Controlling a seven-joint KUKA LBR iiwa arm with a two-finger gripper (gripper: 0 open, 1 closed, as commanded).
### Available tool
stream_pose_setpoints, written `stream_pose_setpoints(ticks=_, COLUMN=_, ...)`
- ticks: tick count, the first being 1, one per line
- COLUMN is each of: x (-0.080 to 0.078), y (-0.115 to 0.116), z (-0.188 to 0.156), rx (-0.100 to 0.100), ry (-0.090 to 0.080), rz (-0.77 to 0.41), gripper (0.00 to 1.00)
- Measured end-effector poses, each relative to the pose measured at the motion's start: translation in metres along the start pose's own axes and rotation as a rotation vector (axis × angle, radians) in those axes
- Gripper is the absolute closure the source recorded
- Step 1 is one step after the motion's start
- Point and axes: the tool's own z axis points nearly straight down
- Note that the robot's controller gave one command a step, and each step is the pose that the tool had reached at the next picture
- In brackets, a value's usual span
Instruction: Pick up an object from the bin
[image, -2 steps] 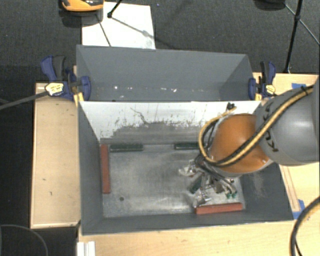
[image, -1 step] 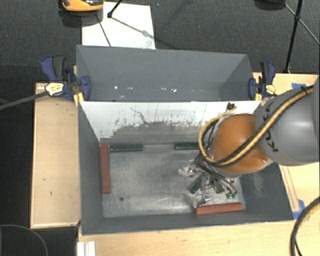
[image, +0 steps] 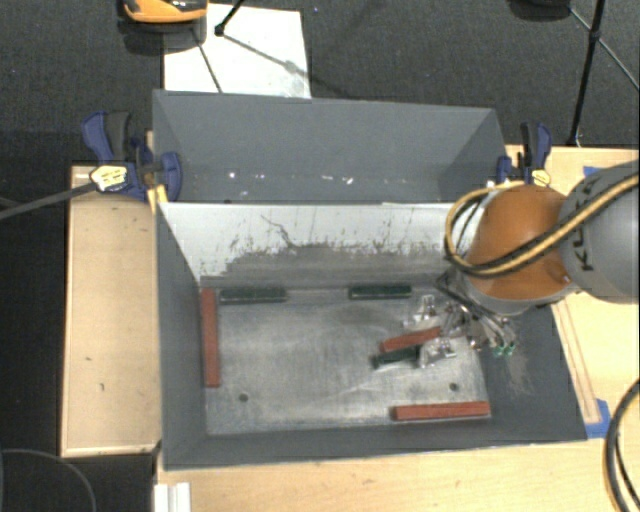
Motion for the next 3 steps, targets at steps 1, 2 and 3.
stream_pose_setpoints(ticks=1, x=0.000, y=0.000, z=0.000, rx=0.000, ry=0.000, rz=0.001, gripper=1.00)
stream_pose_setpoints(ticks=2, x=0.000, y=-0.005, z=-0.124, rx=-0.003, ry=0.010, rz=-0.023, gripper=1.00)
stream_pose_setpoints(ticks=3, x=0.000, y=-0.005, z=-0.124, rx=-0.004, ry=0.011, rz=-0.021, gripper=1.00)
